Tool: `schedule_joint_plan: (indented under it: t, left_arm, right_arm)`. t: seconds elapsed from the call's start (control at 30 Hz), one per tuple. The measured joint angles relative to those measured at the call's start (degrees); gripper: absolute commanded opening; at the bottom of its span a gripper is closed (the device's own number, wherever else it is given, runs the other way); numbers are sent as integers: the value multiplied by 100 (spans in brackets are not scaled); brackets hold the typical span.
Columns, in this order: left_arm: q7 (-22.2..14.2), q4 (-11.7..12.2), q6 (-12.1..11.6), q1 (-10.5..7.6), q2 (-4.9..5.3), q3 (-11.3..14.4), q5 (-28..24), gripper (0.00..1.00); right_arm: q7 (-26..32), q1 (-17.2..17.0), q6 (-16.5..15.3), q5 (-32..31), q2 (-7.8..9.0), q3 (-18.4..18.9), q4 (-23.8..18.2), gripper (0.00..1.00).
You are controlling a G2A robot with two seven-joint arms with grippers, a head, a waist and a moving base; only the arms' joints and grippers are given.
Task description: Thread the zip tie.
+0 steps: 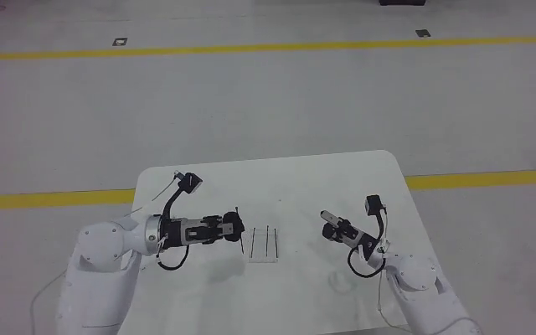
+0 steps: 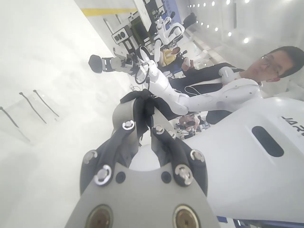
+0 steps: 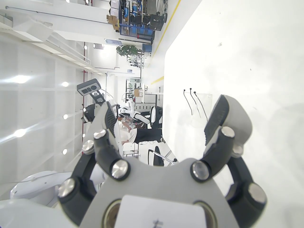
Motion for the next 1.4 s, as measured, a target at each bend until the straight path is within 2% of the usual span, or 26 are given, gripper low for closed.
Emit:
schedule_joint_plan:
  t: [0.23, 0.47, 0.57, 0.67, 0.87, 0.93, 1.03, 1.1, 1.2, 1.4]
  left_arm:
    - [4, -93, 11, 2, 196, -29, -190, 0]
    - [5, -94, 1, 6, 204, -24, -184, 0]
    - [196, -85, 16, 41, 227, -6, 41, 0]
    - [269, -57, 4, 95, 285, -110, 247, 0]
    - [48, 113, -31, 222, 422, -495, 222, 0]
    - [0, 126, -67, 283, 466, -522, 94, 0]
    - [3, 120, -82, 304, 480, -501, 43, 0]
    - [4, 120, -81, 302, 479, -501, 48, 0]
    - [4, 120, -80, 301, 478, -502, 50, 0]
    - [4, 120, -80, 302, 479, -502, 50, 0]
  right_arm:
    - [0, 0, 0, 0, 0, 0, 0, 100]
    - [0, 0, 0, 0, 0, 0, 0, 100]
    - [0, 0, 0, 0, 0, 0, 0, 100]
    - [0, 0, 0, 0, 0, 0, 0, 100]
    - [0, 0, 0, 0, 0, 0, 0, 100]
    - [0, 0, 0, 0, 0, 0, 0, 100]
    - [26, 24, 37, -4, -4, -65, -72, 100]
    - [147, 118, 207, -113, -8, -222, -247, 100]
    - [348, 358, 699, -347, -19, -543, -554, 100]
    - [509, 861, 2006, -1499, -38, -1310, -1099, 100]
